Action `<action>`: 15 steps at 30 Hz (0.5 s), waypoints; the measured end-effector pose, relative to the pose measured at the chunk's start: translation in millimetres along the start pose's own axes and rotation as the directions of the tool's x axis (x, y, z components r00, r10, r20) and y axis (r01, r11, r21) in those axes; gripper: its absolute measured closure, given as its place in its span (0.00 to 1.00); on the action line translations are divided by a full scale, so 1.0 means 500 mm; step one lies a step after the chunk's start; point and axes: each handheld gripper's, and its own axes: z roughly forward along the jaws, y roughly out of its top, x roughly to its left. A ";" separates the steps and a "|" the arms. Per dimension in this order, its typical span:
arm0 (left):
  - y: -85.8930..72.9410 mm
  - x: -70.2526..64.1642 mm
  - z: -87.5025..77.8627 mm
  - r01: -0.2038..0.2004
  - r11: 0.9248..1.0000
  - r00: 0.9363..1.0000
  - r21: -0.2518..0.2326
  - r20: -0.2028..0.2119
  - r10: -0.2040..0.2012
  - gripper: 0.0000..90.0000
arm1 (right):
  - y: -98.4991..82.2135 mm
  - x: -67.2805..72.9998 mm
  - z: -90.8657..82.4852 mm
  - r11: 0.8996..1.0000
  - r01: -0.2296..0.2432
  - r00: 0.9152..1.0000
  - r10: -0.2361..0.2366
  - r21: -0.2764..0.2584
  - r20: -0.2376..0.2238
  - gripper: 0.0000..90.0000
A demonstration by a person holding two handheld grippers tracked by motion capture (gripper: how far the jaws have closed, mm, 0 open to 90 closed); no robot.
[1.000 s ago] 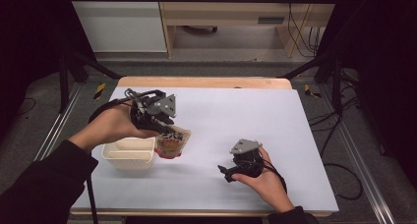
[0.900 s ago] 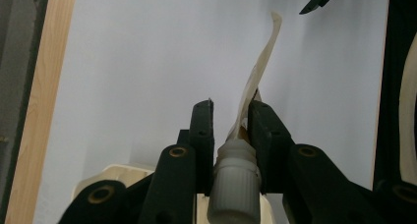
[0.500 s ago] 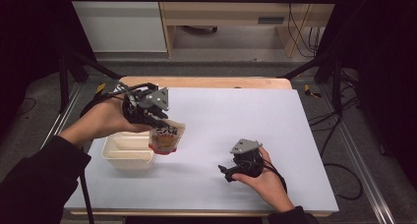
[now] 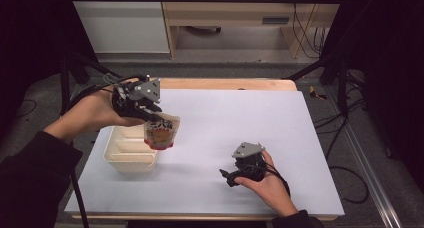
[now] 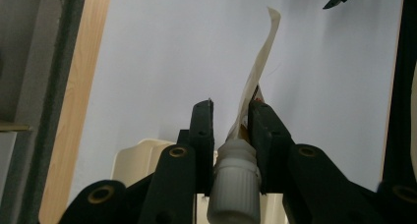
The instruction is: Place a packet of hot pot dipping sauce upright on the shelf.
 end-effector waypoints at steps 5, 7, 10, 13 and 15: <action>-0.011 0.016 -0.021 0.008 1.000 1.000 0.001 -0.017 -0.008 0.81 | -0.001 0.000 -0.001 1.000 0.016 1.000 -0.016 -0.005 0.001 0.06; -0.017 0.023 -0.026 0.016 1.000 1.000 0.007 -0.024 -0.016 0.81 | -0.001 0.000 -0.001 1.000 0.024 1.000 -0.024 -0.010 -0.002 0.06; -0.024 0.030 -0.027 0.019 1.000 0.999 0.017 -0.026 -0.018 0.81 | -0.001 0.001 0.000 1.000 0.021 1.000 -0.021 -0.007 -0.001 0.06; -0.033 0.036 -0.024 0.022 0.999 0.999 0.024 -0.025 -0.021 0.81 | -0.001 0.002 0.002 1.000 0.026 1.000 -0.026 -0.005 -0.001 0.06; -0.039 0.039 -0.022 0.033 0.999 0.999 0.030 -0.026 -0.032 0.81 | -0.001 0.002 0.002 1.000 0.030 1.000 -0.030 -0.004 -0.001 0.06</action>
